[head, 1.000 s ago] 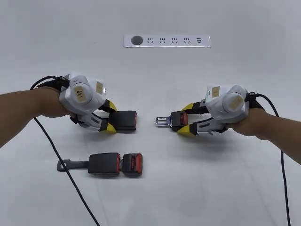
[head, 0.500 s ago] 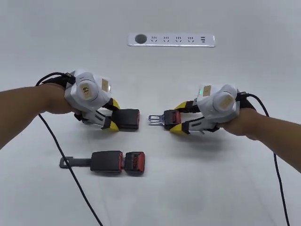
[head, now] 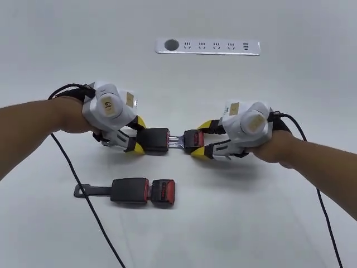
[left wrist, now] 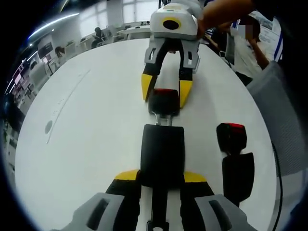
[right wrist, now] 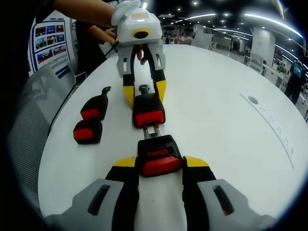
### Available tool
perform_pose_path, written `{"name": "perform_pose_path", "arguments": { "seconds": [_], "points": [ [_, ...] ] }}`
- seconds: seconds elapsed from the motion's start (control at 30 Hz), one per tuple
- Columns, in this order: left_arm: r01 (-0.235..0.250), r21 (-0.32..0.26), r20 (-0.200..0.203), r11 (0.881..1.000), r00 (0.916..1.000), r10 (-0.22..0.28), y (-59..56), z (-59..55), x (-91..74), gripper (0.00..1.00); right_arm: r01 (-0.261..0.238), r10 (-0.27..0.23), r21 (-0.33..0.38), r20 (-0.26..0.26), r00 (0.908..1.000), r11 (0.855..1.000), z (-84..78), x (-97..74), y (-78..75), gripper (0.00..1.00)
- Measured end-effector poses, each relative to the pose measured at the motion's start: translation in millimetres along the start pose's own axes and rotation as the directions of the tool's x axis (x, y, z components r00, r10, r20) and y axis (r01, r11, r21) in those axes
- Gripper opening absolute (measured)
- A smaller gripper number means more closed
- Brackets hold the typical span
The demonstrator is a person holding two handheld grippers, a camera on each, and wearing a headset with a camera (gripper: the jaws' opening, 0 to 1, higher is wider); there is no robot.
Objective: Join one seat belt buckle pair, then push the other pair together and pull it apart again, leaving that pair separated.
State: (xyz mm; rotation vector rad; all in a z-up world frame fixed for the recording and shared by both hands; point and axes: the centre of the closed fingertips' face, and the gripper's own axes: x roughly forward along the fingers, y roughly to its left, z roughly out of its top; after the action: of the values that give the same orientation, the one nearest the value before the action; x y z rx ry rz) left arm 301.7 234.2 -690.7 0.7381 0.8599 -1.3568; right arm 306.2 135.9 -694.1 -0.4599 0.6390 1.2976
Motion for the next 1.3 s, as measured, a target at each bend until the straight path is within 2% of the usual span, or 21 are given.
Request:
{"name": "perform_pose_path", "arguments": {
  "seconds": [0.17, 0.3, 0.53, 0.77, 0.9, 1.07, 1.3],
  "points": [
    [-0.003, -0.005, -0.003, 1.0, 1.0, 0.003, 1.4, -0.7, -0.1, 0.32, -0.003, 0.003, 0.0, 0.007, 1.0, 1.0, 7.0, 5.7, 1.1, 0.34],
    [-0.006, -0.009, -0.002, 1.0, 1.0, 0.006, 2.6, -0.2, 0.1, 0.32, -0.003, 0.003, -0.002, 0.005, 1.0, 1.0, 6.4, 3.8, -0.3, 0.34],
    [-0.007, 0.009, -0.038, 1.0, 0.9992, 0.008, 3.5, -0.4, 1.5, 0.32, 0.003, -0.003, 0.006, -0.004, 1.0, 1.0, 7.8, 6.3, -2.1, 0.33],
    [-0.004, 0.018, -0.043, 1.0, 0.9991, 0.005, 3.9, -1.4, 2.3, 0.32, 0.0, 0.0, 0.01, -0.005, 1.0, 1.0, 9.8, 10.3, -1.5, 0.33],
    [0.002, 0.03, -0.055, 1.0, 0.9985, 0.0, 4.3, -2.2, 4.3, 0.31, -0.004, 0.004, 0.009, -0.003, 1.0, 1.0, 15.5, 18.4, 1.0, 0.33],
    [-0.001, 0.029, -0.043, 1.0, 0.9991, 0.002, 3.4, -2.0, 4.8, 0.31, 0.005, -0.005, 0.012, -0.006, 1.0, 1.0, 16.3, 19.6, 1.2, 0.33],
    [0.001, 0.033, -0.051, 0.999, 0.9987, 0.0, 3.9, -1.6, 6.2, 0.31, 0.021, -0.02, 0.016, -0.025, 0.9995, 1.0, 16.5, 20.2, 1.6, 0.33]
  ]
}}
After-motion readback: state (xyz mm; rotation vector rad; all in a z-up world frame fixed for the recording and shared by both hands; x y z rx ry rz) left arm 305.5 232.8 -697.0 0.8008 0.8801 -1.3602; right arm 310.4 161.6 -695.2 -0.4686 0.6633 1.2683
